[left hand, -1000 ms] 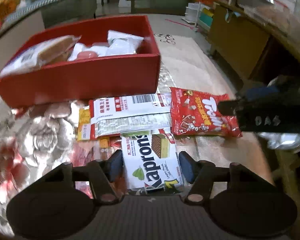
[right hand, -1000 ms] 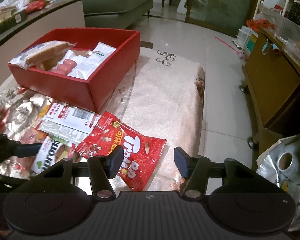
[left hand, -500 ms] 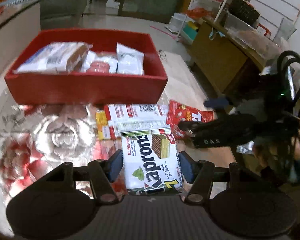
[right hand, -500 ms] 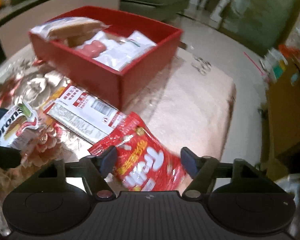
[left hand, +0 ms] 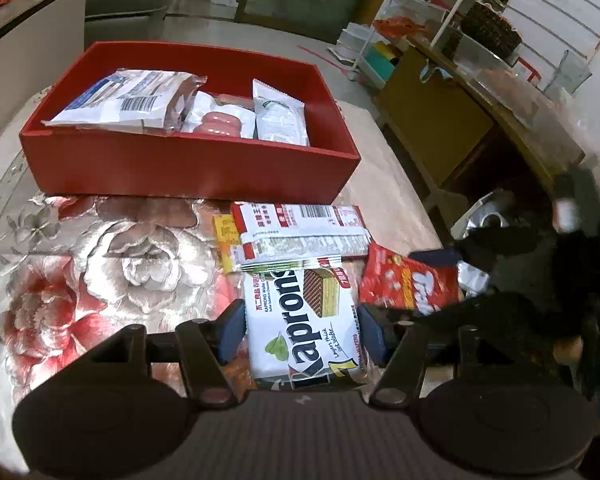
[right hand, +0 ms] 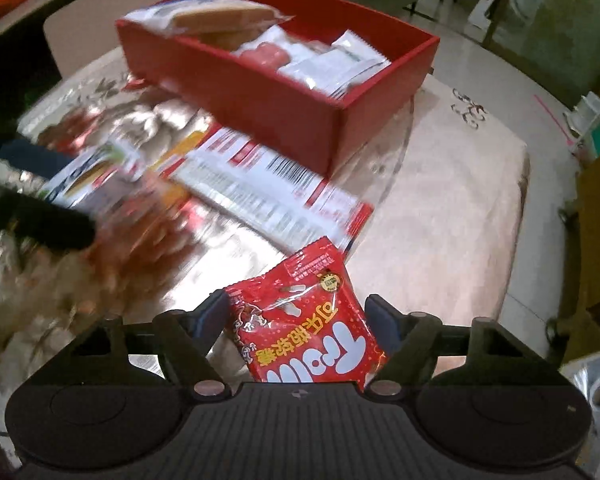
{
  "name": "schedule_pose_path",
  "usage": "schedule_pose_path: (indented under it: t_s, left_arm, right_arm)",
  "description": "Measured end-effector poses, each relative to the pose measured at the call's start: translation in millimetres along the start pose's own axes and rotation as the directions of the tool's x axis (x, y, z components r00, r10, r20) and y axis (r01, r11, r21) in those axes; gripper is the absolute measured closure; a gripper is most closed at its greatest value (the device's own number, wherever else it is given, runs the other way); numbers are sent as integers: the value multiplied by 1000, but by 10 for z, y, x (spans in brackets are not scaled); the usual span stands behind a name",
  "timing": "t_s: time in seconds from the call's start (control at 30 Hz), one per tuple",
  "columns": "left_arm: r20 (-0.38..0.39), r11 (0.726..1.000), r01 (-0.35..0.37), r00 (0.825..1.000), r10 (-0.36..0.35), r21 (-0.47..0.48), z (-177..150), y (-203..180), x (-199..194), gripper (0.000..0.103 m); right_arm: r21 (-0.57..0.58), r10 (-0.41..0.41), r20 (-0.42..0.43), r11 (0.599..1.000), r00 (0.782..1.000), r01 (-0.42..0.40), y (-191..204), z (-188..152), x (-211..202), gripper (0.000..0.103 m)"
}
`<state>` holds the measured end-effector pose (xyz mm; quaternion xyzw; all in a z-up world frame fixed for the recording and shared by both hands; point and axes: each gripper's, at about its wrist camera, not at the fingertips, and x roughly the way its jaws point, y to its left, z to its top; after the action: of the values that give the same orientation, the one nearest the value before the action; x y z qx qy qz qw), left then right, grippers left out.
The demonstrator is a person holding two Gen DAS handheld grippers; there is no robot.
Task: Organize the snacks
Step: 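Grasp the Kaprons wafer pack with the left tool while the right tool grasps the Trolli bag, then carry the Kaprons pack into the red box with left tool while right tool carries Trolli bag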
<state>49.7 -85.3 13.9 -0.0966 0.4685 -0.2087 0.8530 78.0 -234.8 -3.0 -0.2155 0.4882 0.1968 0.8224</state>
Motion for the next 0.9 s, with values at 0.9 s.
schedule_pose_path:
  t_s: [0.9]
  left_arm:
    - [84, 982, -175, 982, 169, 74, -428, 165, -519, 49]
  right_arm:
    - [265, -106, 90, 961, 990, 79, 575, -239, -588, 32]
